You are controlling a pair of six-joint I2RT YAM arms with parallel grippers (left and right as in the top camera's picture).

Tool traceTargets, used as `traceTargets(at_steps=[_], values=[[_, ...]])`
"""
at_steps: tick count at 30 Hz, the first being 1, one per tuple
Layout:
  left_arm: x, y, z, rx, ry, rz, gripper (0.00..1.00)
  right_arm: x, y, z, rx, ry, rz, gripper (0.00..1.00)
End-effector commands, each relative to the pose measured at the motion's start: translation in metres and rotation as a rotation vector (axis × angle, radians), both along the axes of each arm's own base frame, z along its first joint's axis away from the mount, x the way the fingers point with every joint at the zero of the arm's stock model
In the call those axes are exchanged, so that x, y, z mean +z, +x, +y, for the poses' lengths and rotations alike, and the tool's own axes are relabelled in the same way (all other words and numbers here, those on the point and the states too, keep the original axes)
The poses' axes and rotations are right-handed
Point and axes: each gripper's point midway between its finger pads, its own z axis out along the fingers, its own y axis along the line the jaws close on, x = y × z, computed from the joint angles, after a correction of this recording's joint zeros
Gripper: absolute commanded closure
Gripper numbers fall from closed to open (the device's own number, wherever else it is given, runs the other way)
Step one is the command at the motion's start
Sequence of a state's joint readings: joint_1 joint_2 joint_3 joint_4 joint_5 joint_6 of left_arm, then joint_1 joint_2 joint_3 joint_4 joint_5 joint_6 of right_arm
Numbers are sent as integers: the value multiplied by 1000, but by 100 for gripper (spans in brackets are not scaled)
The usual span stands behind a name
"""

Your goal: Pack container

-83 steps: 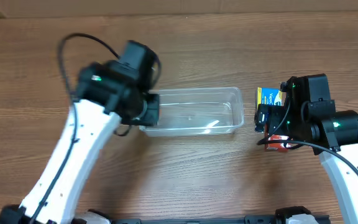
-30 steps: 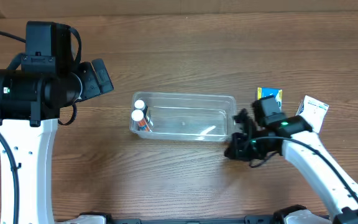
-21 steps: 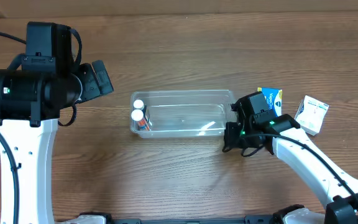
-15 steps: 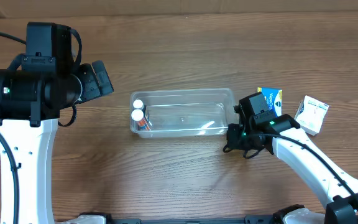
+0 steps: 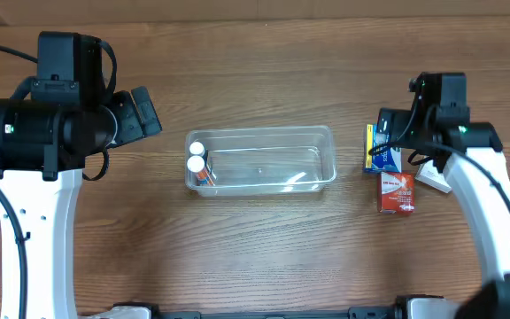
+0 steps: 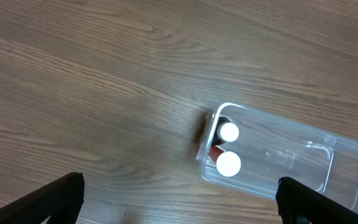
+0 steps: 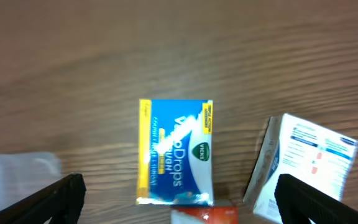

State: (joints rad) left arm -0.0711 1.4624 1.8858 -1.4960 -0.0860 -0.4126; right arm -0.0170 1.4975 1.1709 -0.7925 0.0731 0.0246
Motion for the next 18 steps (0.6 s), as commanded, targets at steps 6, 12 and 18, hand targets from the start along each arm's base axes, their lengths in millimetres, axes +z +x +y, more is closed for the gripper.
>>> traceTargets(at_steps=[6,12,18], values=[[3,2,0,-14,0,-12,0,-94,8,4,105,25,231,0],[3,2,0,-14,-1,-12,0,-126,12,5,103,34,274,0],[3,1,0,-14,-1,-7,0,-144,7,5,76,51,319,12]])
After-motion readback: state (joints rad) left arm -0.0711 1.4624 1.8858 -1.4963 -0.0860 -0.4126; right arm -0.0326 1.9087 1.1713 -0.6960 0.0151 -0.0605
